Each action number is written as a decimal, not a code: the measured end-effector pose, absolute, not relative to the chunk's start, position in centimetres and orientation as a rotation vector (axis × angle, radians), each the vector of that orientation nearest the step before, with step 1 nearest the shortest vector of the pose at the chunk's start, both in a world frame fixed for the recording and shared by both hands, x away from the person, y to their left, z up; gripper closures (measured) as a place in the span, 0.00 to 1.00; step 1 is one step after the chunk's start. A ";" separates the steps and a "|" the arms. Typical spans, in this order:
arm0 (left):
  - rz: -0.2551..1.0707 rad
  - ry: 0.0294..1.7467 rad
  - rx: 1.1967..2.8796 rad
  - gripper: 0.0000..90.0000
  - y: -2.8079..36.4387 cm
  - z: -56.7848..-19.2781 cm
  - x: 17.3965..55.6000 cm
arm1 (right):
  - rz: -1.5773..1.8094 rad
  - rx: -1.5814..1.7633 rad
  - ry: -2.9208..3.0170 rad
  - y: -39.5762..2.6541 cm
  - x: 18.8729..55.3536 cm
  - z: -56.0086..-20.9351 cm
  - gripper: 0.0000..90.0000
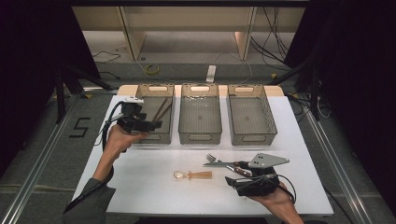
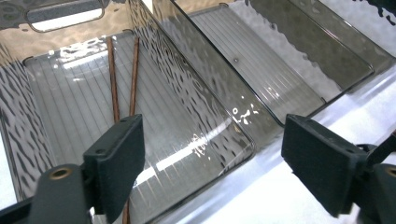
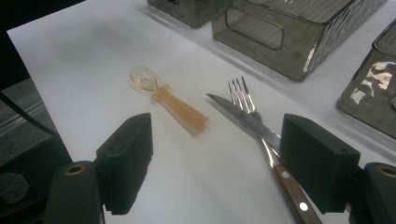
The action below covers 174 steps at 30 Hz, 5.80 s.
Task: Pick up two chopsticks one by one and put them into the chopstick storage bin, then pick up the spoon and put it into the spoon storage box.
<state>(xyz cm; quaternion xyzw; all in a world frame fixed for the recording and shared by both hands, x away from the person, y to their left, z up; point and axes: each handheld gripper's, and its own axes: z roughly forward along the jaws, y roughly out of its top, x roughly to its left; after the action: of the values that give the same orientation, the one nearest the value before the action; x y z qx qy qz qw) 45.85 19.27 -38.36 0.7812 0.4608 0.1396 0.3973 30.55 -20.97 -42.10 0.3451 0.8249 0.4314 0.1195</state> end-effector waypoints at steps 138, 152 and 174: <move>0.086 0.466 2.716 0.86 2.9 -46.3 38.0 | 1.370 1.042 2.287 -23.1 30.4 -42.3 0.29; 0.086 0.622 2.605 0.86 5.5 -44.0 39.6 | 1.370 1.042 2.284 -23.2 30.4 -42.3 0.29; 0.183 0.814 2.410 0.86 8.4 -40.2 42.0 | 1.389 1.050 2.278 -23.3 30.5 -42.3 0.29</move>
<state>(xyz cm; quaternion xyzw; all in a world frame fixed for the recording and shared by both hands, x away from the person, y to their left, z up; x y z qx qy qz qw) 42.02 8.42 -40.16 0.9039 0.3052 0.0688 0.2916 30.51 -23.30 -42.29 0.3627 0.7870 0.4799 0.1367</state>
